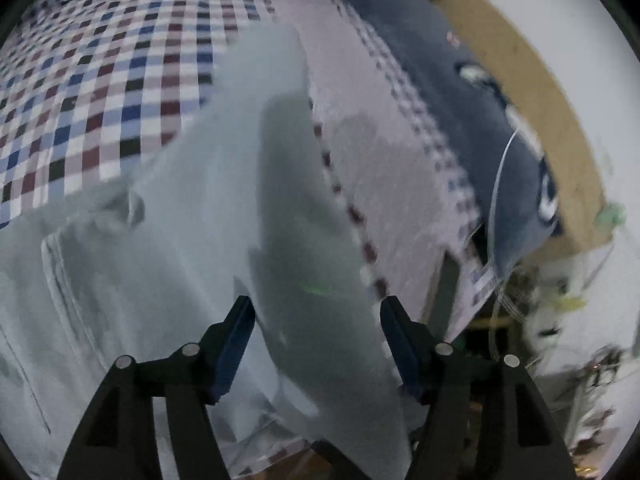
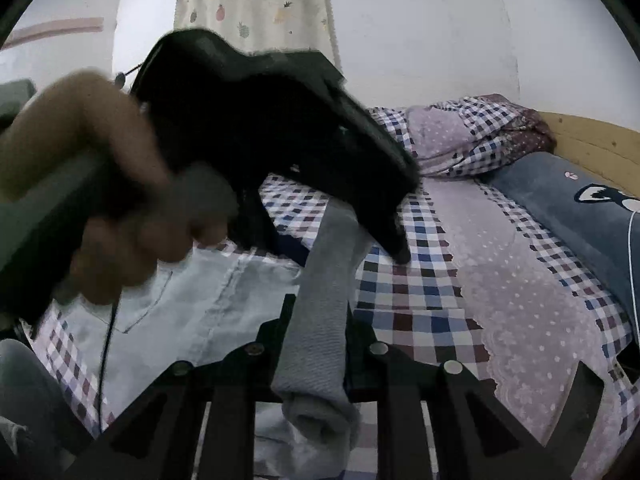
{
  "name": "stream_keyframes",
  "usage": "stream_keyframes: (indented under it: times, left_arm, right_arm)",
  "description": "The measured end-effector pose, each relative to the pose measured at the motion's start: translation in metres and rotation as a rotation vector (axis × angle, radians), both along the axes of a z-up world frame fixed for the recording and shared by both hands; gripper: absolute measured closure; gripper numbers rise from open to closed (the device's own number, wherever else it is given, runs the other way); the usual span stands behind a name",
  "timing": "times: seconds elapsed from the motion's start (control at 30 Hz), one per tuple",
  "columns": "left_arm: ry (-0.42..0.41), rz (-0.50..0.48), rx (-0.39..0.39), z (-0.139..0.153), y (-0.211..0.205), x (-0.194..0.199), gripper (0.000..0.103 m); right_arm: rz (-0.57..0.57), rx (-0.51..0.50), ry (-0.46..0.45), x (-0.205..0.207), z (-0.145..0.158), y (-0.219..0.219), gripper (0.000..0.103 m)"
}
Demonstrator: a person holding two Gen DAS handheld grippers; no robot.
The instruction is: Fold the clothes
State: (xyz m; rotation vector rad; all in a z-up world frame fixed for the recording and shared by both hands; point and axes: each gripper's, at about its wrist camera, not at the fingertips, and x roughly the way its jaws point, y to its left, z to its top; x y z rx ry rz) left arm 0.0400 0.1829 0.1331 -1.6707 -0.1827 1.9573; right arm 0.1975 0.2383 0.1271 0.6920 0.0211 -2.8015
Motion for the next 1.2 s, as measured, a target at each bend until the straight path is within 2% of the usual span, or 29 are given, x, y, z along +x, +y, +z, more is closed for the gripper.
stream_keyframes:
  times: [0.03,0.07,0.1,0.13,0.17,0.2,0.23,0.3,0.33,0.43,0.57,0.77,0.87,0.97,1.2]
  left_arm:
    - [0.011,0.01,-0.002,-0.001,0.001,0.002,0.039]
    - [0.022,0.022,-0.003,-0.001,0.002,0.005,0.048]
    - [0.023,0.032,-0.006,-0.002,0.001,0.005,0.067]
    - [0.021,0.032,-0.011,-0.002,0.0,0.004,0.077]
    - [0.024,0.024,-0.013,-0.001,0.001,0.003,0.083]
    - [0.035,0.016,-0.026,0.001,0.001,0.003,0.087]
    - [0.046,0.008,-0.04,0.003,0.0,0.003,0.089]
    - [0.038,0.019,-0.018,0.012,-0.011,0.001,0.09]
    - [0.038,0.03,-0.003,0.02,-0.019,-0.001,0.09]
    - [0.048,0.057,0.034,0.046,-0.041,-0.007,0.091]
    - [0.067,0.06,0.064,0.082,-0.063,-0.004,0.091]
    - [0.093,0.085,0.112,0.12,-0.115,0.005,0.091]
    - [0.101,0.12,0.131,0.127,-0.15,0.009,0.091]
    - [0.107,0.159,0.163,0.133,-0.192,0.015,0.091]
    - [0.113,0.191,0.22,0.133,-0.277,0.033,0.091]
  right_arm:
    - [0.002,-0.002,0.0,0.001,0.001,0.0,0.085]
    - [0.0,-0.004,0.0,0.002,0.001,0.0,0.085]
    - [-0.006,-0.005,0.0,0.003,0.001,0.0,0.085]
    - [-0.012,-0.007,0.002,0.005,0.001,0.0,0.082]
    - [-0.021,-0.01,0.009,0.009,0.0,0.0,0.08]
    - [-0.037,-0.01,0.019,0.013,0.0,0.001,0.071]
    - [-0.056,-0.016,0.03,0.019,0.0,0.002,0.05]
    - [-0.086,-0.051,0.042,0.032,-0.002,0.005,0.03]
    - [-0.098,-0.071,0.042,0.037,-0.003,0.006,0.026]
    - [-0.109,-0.121,0.004,0.044,-0.01,0.003,0.025]
    - [-0.058,-0.14,-0.083,0.037,-0.025,-0.018,0.025]
    - [-0.015,-0.114,-0.124,0.035,-0.042,-0.061,0.025]
    - [0.027,-0.088,-0.123,0.04,-0.05,-0.096,0.025]
    - [0.046,0.002,-0.097,0.044,-0.056,-0.138,0.025]
    - [-0.086,0.117,-0.059,0.033,-0.065,-0.195,0.025]
